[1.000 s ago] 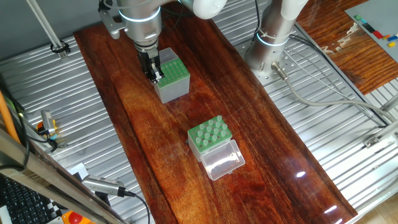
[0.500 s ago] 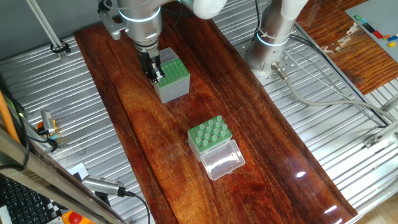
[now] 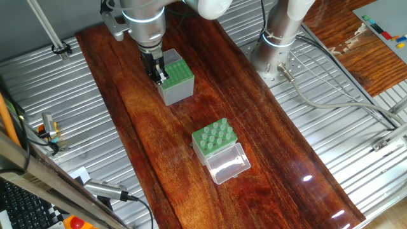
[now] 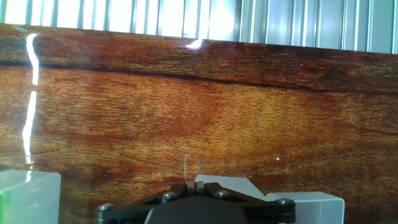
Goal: Transfer all large pipette tips from one holder to another
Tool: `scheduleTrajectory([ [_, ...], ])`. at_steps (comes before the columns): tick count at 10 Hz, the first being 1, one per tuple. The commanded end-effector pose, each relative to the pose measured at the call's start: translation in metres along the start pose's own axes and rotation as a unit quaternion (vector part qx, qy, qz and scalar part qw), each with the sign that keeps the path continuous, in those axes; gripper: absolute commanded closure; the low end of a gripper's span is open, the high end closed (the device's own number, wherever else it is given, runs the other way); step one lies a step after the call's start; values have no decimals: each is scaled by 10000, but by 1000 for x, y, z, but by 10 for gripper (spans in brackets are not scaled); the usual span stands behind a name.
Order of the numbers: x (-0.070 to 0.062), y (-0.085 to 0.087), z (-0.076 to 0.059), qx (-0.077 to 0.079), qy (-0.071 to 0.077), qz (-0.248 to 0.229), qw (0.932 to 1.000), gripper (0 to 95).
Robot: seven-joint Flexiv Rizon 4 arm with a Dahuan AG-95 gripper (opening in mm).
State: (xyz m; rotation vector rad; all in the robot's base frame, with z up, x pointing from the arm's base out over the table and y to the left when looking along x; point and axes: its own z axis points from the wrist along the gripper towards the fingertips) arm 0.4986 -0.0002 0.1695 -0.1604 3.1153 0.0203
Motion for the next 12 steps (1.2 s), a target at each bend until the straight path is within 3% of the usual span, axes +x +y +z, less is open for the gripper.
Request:
scheduleTrajectory([
  [1, 0, 0, 0, -6, 5, -32, 10000, 950],
  [7, 2, 0, 0, 26, 34, -414, 9991, 950],
  [12, 2, 0, 1, -68, 23, -766, 9970, 950],
])
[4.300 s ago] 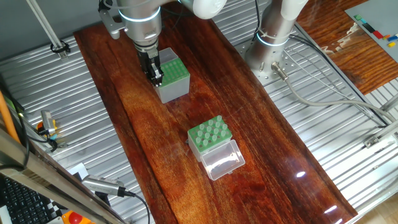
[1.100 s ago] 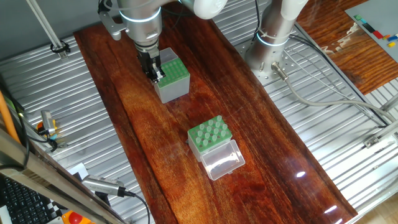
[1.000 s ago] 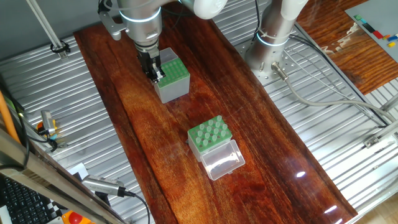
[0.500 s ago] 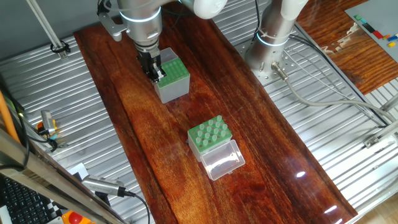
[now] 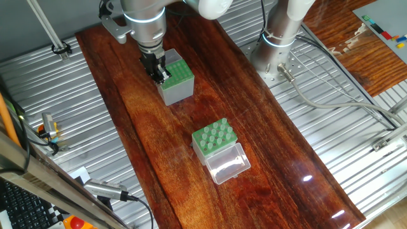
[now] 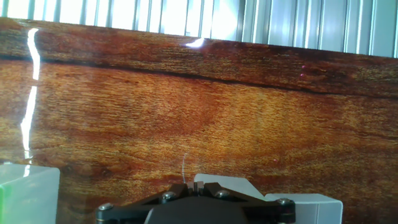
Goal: Transfer all large pipette tips from one holder to another
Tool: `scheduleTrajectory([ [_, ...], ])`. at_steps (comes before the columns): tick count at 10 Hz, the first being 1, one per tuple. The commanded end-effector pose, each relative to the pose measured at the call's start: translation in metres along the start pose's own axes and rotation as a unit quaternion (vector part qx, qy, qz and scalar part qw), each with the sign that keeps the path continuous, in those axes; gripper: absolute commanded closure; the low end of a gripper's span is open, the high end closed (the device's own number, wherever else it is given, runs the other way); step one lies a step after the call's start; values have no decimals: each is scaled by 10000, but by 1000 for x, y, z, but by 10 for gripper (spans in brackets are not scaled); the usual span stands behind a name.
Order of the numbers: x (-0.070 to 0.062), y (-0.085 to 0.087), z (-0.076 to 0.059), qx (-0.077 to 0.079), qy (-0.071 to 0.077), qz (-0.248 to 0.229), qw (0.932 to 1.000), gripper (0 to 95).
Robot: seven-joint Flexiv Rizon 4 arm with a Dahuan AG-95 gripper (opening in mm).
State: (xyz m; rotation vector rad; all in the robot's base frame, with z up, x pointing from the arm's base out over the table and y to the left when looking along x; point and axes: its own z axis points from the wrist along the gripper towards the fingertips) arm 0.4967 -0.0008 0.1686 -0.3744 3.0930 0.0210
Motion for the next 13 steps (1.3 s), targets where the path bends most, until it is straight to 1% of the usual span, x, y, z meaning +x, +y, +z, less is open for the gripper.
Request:
scheduleTrajectory([
  [1, 0, 0, 0, -52, 99, -184, 9998, 950],
  [2, 0, 0, 0, -62, 183, -192, 9996, 950],
  [4, 0, 1, 0, -81, 217, -152, 9996, 950],
  [5, -5, 7, 1, -95, 207, -106, 9997, 950],
  [7, -21, 33, 0, -75, 217, 62, 9997, 950],
  [8, -32, 57, 3, -29, 246, 256, 9994, 950],
  [9, -37, 75, 5, -18, 260, 425, 9988, 950],
  [10, -37, 92, 7, -11, 267, 581, 9980, 950],
  [11, -37, 102, 10, 8, 294, 654, 9974, 950],
  [12, -35, 99, 10, 23, 303, 436, 9986, 950],
  [13, -35, 99, 10, 25, 323, 339, 9989, 950],
])
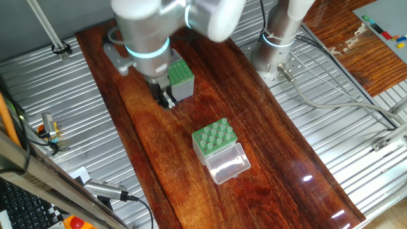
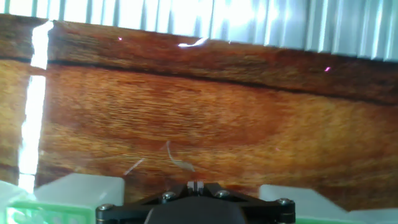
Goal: Transfer all large pipette tips from one holder to another
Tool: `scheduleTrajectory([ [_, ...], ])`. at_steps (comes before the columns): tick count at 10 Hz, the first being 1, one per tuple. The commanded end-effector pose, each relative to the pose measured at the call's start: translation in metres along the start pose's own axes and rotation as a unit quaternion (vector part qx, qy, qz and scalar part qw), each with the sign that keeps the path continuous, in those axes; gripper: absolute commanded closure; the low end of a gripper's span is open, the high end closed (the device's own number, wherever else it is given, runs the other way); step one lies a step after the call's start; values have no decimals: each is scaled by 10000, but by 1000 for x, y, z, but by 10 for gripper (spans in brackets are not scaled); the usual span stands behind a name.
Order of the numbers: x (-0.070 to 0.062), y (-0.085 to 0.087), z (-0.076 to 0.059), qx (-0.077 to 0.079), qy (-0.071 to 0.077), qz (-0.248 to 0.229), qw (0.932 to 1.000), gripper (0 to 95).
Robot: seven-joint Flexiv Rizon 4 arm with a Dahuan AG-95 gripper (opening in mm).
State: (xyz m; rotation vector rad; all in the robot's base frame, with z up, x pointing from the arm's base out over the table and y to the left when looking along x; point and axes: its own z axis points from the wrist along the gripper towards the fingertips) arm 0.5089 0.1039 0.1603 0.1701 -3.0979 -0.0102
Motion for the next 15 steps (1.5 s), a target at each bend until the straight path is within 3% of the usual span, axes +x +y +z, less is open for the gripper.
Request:
scheduleTrajectory([
  [1, 2, 0, 0, 32, -7, -500, 9987, 950],
  [3, 2, 0, 0, 37, -7, -968, 9953, 950],
  [5, 2, 0, 0, 19, 31, -1076, 9942, 950],
  [7, 0, 6, -2, -153, 25, -1012, 9948, 570],
  [12, 17, 72, -10, -207, 22, -99, 9997, 570],
  [15, 16, 76, -13, -197, -22, 307, 9993, 570],
])
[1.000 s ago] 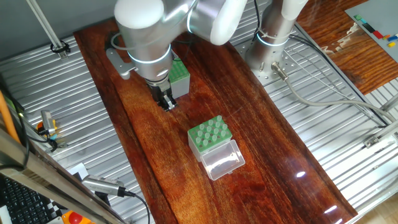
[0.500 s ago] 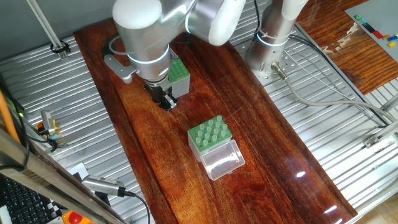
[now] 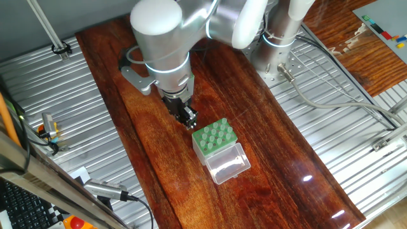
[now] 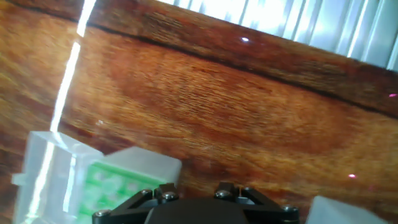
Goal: Transfer all large pipette tips from one holder to another
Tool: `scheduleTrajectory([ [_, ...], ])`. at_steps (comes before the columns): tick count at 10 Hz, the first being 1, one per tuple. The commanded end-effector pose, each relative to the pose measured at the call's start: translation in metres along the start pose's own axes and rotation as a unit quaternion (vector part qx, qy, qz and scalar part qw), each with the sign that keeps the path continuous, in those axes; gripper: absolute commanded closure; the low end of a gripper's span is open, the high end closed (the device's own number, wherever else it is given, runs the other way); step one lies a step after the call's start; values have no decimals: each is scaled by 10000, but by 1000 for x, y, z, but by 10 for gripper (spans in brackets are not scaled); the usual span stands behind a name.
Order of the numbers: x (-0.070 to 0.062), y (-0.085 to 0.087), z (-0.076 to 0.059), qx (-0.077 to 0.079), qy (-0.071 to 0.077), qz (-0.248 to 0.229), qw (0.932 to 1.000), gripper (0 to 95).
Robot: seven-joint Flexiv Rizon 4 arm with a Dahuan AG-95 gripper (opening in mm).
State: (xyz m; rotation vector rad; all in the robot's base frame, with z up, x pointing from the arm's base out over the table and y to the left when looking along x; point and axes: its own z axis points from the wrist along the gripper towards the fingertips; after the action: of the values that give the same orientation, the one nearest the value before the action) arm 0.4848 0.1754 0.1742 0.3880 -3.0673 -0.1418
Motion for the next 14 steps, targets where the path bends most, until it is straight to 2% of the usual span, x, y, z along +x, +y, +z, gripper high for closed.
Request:
scheduleTrajectory([
  [1, 0, 2, -1, 282, -60, 1047, 9941, 570],
  [2, 0, 2, -1, 332, -39, 1036, 9941, 570],
  [4, 0, 2, -1, 332, 12, 970, 9947, 570],
  [6, 0, 2, -1, 190, 38, 1074, 9940, 570],
  [7, -2, 5, -1, 172, 34, 1105, 9937, 570],
  [9, -7, 17, -3, 172, 37, 1164, 9930, 570],
  [10, -4, 32, -4, 181, 38, 1248, 9920, 570],
  [11, -3, 36, -5, 187, 33, 1278, 9916, 570],
  [12, 1, 48, -7, 190, 8, 1372, 9904, 570],
  [14, 0, 52, -6, 209, 2, 1392, 9900, 570],
])
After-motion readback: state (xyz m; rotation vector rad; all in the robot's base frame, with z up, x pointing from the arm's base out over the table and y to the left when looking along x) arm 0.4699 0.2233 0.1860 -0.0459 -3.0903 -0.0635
